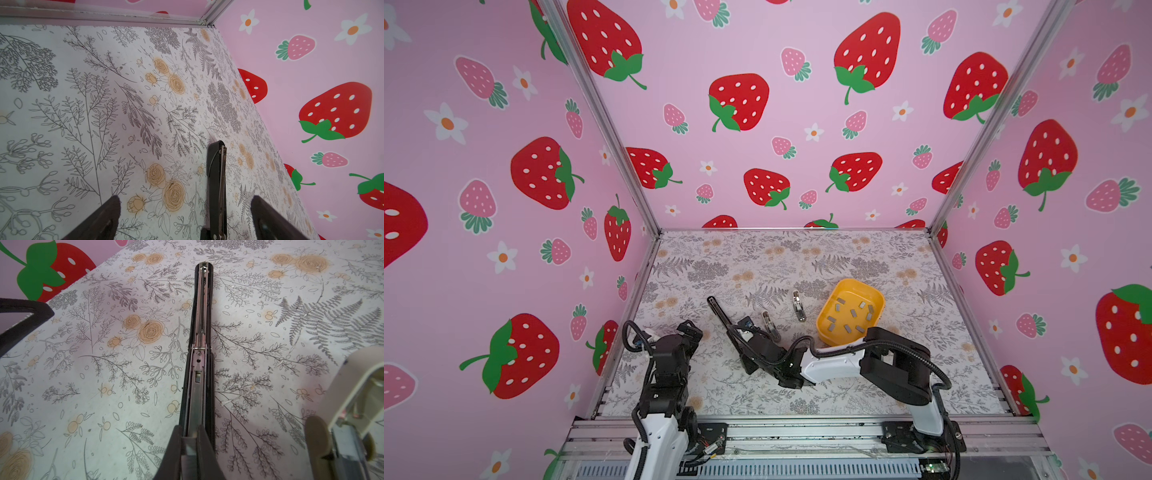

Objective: Load the staples into the stapler

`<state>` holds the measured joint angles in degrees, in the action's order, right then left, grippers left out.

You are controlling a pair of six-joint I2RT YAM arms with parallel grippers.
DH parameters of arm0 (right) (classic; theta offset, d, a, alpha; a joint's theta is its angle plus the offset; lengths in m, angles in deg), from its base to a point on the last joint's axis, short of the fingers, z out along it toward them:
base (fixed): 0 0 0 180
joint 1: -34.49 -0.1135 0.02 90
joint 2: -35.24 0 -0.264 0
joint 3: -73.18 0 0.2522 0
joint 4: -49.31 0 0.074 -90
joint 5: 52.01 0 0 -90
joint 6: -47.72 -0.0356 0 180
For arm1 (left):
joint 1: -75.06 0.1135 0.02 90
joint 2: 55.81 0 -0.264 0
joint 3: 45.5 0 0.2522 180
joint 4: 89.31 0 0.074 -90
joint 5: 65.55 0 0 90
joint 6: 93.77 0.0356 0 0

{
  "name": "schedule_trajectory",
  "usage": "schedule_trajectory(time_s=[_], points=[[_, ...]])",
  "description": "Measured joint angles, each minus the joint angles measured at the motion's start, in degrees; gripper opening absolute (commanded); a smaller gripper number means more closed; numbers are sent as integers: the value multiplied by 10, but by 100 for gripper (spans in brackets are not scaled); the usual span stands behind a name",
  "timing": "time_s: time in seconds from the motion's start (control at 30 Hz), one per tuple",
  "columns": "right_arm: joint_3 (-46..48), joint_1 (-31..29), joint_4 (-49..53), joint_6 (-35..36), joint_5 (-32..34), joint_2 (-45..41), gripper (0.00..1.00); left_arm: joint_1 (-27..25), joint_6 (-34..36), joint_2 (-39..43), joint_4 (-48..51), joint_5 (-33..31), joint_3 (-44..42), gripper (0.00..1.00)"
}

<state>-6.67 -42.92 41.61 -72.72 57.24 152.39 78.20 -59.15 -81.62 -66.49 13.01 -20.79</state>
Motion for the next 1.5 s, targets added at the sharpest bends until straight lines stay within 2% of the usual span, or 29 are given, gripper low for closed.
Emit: schedule_trajectory(time_s=[1.17,1.3,1.5], points=[[7,0,27,38,39,-34,9,0,0,3,2,0,0,99],[54,5,43,40,67,-81,10,0,0,3,2,1,0,99],[141,52,96,14,132,-251,9,0,1,3,2,9,0,99]])
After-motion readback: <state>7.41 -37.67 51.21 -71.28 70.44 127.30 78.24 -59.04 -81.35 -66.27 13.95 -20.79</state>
